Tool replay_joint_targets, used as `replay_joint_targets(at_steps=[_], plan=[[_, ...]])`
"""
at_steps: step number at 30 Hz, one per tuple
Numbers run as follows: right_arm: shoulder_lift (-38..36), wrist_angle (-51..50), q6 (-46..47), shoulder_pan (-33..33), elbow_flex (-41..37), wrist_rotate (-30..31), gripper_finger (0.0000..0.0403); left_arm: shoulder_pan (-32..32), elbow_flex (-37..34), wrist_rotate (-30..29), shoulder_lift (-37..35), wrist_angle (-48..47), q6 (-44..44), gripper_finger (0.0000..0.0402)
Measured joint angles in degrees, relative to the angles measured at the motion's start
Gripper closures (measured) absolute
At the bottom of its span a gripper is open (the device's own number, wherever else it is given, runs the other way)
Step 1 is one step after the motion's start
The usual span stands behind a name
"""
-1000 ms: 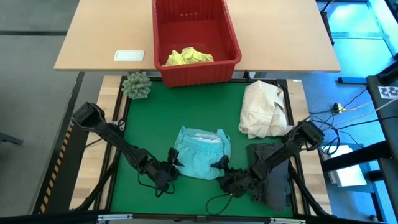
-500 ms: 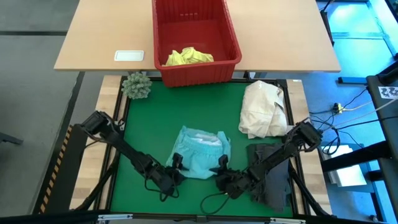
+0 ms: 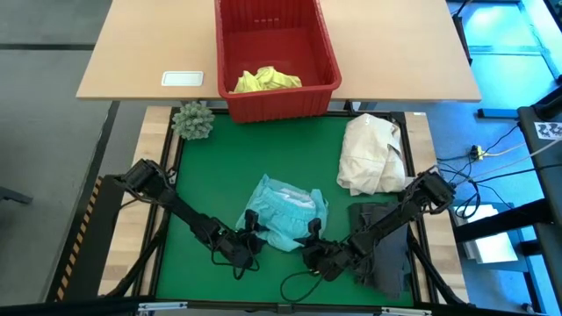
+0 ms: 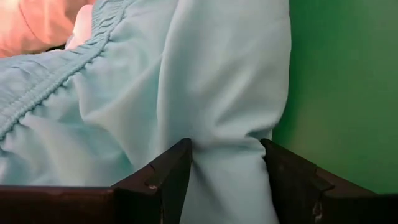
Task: Fold Laundry from Bin
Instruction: Stack the blue short on the gray short
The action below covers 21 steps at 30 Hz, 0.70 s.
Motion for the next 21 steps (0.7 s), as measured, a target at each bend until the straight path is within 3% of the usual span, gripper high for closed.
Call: replay_joint_targets(at_steps=[6,14,21], plan=[[-0.1,-0.6,0.3,0.0,0.0,-0.4,0.0391,-1.6,5.5,-0.6,0.0,-0.3,3.3,0.0216],[-0.1,-0.2,0.4,-0.3,0.0,-0.7,0.0392,-1.6,15.2,-0.9,0.0,-12.0,3.4,0.0216],[-0.1,0.7,0.4,-0.2,0.0,-0.7,0.0392,-0.3,16.2,0.4,0.0,-13.7,3.5,0.0216]])
